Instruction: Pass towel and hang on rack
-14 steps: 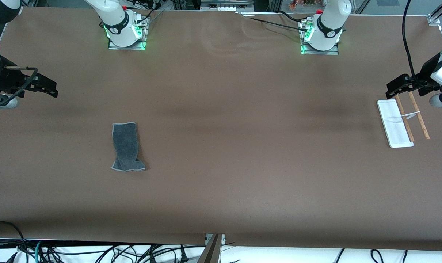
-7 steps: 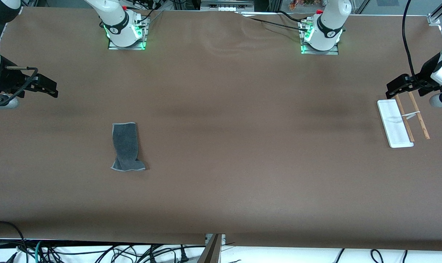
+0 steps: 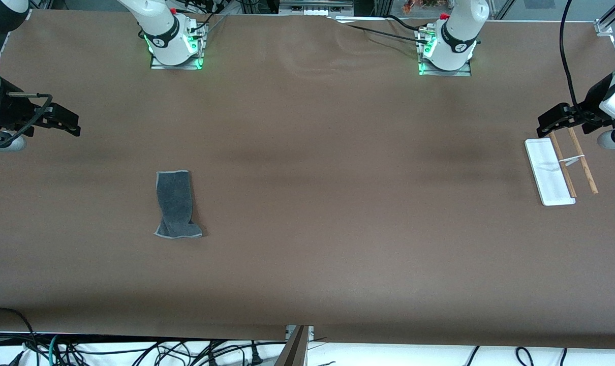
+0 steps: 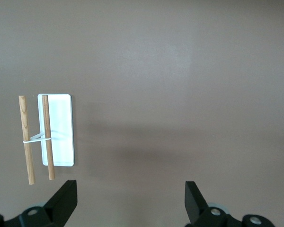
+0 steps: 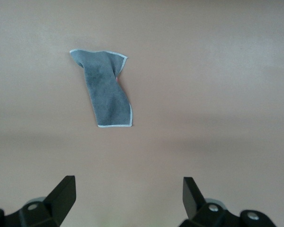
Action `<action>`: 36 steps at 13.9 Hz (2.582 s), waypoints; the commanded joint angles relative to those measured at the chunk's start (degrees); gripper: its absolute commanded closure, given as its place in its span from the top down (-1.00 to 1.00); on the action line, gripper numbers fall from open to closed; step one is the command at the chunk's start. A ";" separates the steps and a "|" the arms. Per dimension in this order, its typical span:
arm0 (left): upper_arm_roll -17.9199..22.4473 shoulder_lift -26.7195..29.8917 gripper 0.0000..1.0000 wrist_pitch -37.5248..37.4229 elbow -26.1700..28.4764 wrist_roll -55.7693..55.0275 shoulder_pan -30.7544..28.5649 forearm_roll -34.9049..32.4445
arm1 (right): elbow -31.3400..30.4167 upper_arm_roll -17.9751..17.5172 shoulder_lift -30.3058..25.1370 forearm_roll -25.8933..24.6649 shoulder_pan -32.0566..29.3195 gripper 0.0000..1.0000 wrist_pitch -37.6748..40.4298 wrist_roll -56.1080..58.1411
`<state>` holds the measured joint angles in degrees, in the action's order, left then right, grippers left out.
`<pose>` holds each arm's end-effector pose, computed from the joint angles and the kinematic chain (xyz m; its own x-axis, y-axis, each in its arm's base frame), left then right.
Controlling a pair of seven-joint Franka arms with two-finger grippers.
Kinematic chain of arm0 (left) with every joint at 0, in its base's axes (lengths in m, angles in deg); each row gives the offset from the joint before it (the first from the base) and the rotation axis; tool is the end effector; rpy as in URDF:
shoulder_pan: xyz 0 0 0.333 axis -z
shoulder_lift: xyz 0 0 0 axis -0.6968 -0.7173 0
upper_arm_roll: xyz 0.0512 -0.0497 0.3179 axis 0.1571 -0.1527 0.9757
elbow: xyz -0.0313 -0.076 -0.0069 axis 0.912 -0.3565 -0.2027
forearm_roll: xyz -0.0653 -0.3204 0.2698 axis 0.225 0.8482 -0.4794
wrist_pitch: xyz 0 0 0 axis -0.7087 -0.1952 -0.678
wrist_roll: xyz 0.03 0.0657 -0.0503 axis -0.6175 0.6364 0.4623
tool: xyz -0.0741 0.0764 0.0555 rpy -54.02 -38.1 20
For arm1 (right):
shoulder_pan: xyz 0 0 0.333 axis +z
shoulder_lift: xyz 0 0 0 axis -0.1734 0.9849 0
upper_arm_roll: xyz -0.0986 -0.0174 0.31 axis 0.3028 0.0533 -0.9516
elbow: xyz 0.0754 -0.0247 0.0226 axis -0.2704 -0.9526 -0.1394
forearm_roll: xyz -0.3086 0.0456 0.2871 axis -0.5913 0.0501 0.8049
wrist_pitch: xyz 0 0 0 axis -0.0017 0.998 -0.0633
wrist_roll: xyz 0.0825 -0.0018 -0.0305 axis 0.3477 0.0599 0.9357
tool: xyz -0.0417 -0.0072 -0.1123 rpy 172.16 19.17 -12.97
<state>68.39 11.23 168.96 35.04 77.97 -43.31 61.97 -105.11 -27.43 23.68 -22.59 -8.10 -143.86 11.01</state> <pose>0.5910 0.0025 0.5981 0.9931 0.1068 -0.0480 0.1049 -0.9937 -0.0401 0.6116 0.0186 0.5960 0.9968 0.0371 -0.0706 0.0407 -0.9979 0.0495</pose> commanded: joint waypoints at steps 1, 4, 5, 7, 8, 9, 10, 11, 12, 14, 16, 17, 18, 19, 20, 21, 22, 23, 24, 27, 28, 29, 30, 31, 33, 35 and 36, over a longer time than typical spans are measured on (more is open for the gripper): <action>0.08 -0.86 1.00 -1.13 -1.73 0.90 0.20 -0.93 | 0.38 -0.86 -0.06 -0.72 -0.92 1.00 -0.27 0.16; 0.17 -0.86 1.00 -1.13 -1.73 0.90 0.20 -1.02 | 0.38 -0.77 -0.06 -0.64 -1.00 1.00 -1.85 0.25; 0.17 -0.86 1.00 -1.13 -1.73 0.90 0.20 -0.93 | 0.38 -0.77 -0.06 -0.64 -0.92 1.00 -1.94 0.25; 0.17 -0.86 1.00 -1.13 -1.73 0.90 0.20 -1.02 | 0.38 -0.77 -0.06 -0.64 -0.83 1.00 -1.94 0.16; 0.08 -0.86 1.00 -1.13 -1.73 0.90 0.20 -0.93 | 0.38 -0.77 -0.06 -0.64 -0.92 1.00 -1.86 0.16; 0.08 -0.86 1.00 -1.13 -1.73 0.90 0.20 -1.02 | 0.38 -0.77 -0.06 -0.64 -0.92 1.00 -1.85 0.16; 0.17 -0.86 1.00 -1.13 -1.73 0.81 0.20 -1.02 | 0.38 -0.77 -0.06 -0.64 -1.00 1.00 -1.85 0.16; 0.08 -0.86 1.00 -1.13 -1.73 0.90 0.20 -1.02 | 0.38 -0.77 -0.06 -0.64 -1.00 1.00 -1.85 0.16; 0.17 -0.86 1.00 -1.13 -1.73 0.90 0.20 -1.02 | 0.38 -0.77 -0.06 -0.64 -1.00 1.00 -1.94 0.16; 0.17 -0.86 1.00 -1.13 -1.73 0.90 0.20 -1.02 | 0.38 -0.77 -0.06 -0.64 -1.00 1.00 -1.94 0.16; 0.17 -0.86 1.00 -1.13 -1.73 0.90 0.20 -0.93 | 0.38 -0.77 -0.06 -0.64 -0.92 1.00 -1.86 -0.01; 0.17 -0.86 1.00 -1.13 -1.73 0.81 0.20 -1.02 | 0.38 -0.77 -0.06 -0.64 -1.00 1.00 -1.94 -0.01; 0.08 -0.86 1.00 -1.13 -1.73 0.90 0.20 -1.02 | 0.38 -0.77 -0.06 -0.64 -1.00 1.00 -1.94 0.16; 0.17 -0.86 1.00 -1.13 -1.73 0.81 0.20 -1.02 | 0.38 -0.77 -0.06 -0.64 -1.00 1.00 -1.94 -0.01; 0.08 -0.86 1.00 -1.13 -1.73 0.81 0.20 -1.02 | 0.38 -0.77 -0.06 -0.64 -0.92 1.00 -1.94 -0.01; 0.17 -0.86 1.00 -1.13 -1.73 0.81 0.20 -1.02 | 0.38 -0.77 -0.06 -0.64 -1.00 1.00 -1.94 -0.01; 0.17 -0.86 1.00 -1.13 -1.73 0.81 0.20 -1.02 | 0.38 -0.77 -0.06 -0.64 -1.00 1.00 -1.94 0.16; 0.17 -0.86 1.00 -1.13 -1.73 0.81 0.20 -1.02 | 0.38 -0.77 -0.06 -0.64 -1.00 1.00 -1.94 0.16; 0.08 -0.86 1.00 -1.13 -1.73 0.81 0.20 -1.02 | 0.38 -0.77 -0.06 -0.64 -1.00 1.00 -1.94 0.16; 0.17 -0.86 1.00 -1.13 -1.73 0.81 0.20 -1.02 | 0.38 -0.77 -0.06 -0.64 -1.09 1.00 -1.94 0.16; 0.17 -0.86 1.00 -1.13 -1.73 0.81 0.20 -1.02 | 0.38 -0.77 0.03 -0.64 -1.09 1.00 -2.46 0.16; 0.17 -0.86 1.00 -1.04 -1.73 0.90 0.20 -1.02 | 0.38 -0.68 0.64 -0.46 -1.18 1.00 -3.60 0.16; 0.17 -0.86 1.00 -1.13 -1.73 0.81 0.20 -1.02 | 0.38 -0.77 1.60 -0.72 -1.18 1.00 -5.35 -0.01; 0.17 -0.86 1.00 -1.13 -1.73 0.81 0.20 -1.02 | 0.38 -0.68 2.48 -0.81 -1.09 1.00 -6.94 -0.01; 0.17 -0.86 1.00 -1.13 -1.73 0.81 0.20 -1.02 | 0.29 -0.68 4.41 -0.90 -1.09 1.00 -10.10 -0.01; 0.17 -0.86 1.00 -1.04 -1.73 0.81 0.20 -1.02 | 0.29 -0.77 6.52 -0.81 -0.74 1.00 -12.65 -0.01; 0.17 -0.86 1.00 -1.13 -1.73 0.81 0.20 -1.02 | 0.20 -0.77 7.75 -0.72 -0.74 1.00 -13.88 0.16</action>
<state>68.39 11.23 168.96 35.04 77.97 -43.31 61.97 -105.14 -27.49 29.57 -22.62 -8.44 -155.72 11.01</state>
